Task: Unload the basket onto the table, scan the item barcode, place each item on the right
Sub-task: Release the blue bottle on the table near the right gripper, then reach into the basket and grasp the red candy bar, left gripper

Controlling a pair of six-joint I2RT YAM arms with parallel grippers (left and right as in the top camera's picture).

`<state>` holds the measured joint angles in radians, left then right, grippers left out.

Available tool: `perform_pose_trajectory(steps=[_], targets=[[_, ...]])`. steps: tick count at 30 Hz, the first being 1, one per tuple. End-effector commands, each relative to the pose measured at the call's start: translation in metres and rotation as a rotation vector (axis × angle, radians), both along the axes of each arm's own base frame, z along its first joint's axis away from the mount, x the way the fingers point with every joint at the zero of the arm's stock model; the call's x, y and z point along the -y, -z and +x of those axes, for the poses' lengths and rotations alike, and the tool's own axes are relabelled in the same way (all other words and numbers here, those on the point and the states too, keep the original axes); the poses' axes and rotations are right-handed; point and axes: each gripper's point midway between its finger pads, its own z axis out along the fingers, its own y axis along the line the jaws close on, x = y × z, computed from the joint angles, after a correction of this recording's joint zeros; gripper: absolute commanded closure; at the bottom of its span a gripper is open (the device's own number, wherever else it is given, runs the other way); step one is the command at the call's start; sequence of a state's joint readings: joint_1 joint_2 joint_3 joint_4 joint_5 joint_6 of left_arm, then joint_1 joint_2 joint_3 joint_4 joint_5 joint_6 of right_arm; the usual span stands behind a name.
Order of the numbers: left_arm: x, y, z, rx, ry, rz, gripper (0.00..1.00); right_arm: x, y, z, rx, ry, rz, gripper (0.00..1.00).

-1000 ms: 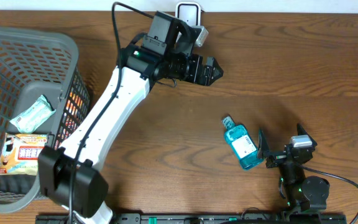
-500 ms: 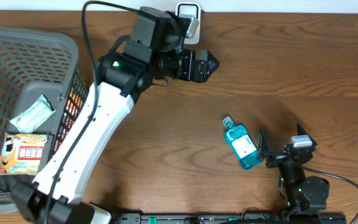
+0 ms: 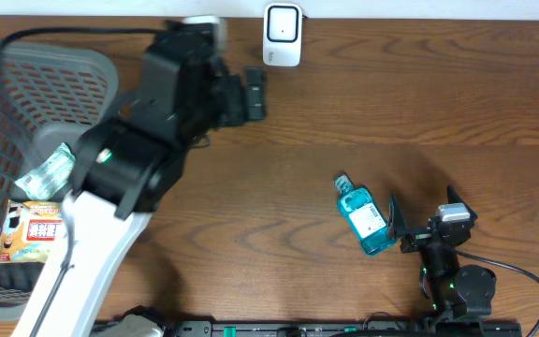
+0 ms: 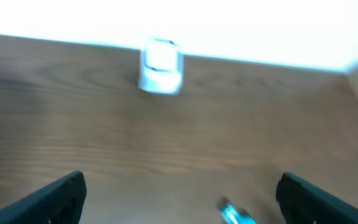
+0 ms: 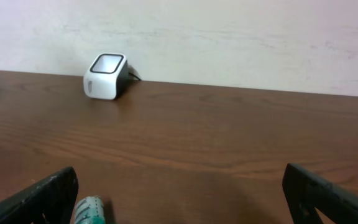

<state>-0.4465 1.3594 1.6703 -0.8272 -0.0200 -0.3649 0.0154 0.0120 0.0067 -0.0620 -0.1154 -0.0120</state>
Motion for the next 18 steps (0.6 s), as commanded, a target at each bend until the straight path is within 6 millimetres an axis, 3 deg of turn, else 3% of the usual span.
perform_pose_trajectory(steps=[1, 6, 10, 12, 13, 18], targets=[[-0.088, -0.034, -0.008, 0.109, -0.373, 0.074, 0.02, -0.001, 0.000, 0.000, 0.003, -0.006, -0.008, 0.01], [-0.184, -0.032, -0.037, 0.068, -0.737, 0.060, 0.02, -0.001, 0.000, 0.000, 0.003, -0.005, -0.008, 0.01], [-0.258, -0.009, -0.075, -0.043, -1.086, -0.031, 0.02, -0.001, 0.000, 0.000, 0.003, -0.005, -0.008, 0.01], [-0.281, 0.008, -0.095, -0.119, -1.230, -0.086, 0.02, -0.001, 0.000, 0.000, 0.003, -0.005, -0.008, 0.01], [-0.293, 0.028, -0.111, -0.219, -1.318, -0.144, 0.02, -0.001, 0.000, 0.000, 0.003, -0.006, -0.008, 0.01], [-0.310, 0.078, -0.139, -0.501, -1.464, -0.210, 0.02, -0.001, 0.000, 0.000, 0.003, -0.005, -0.008, 0.01]])
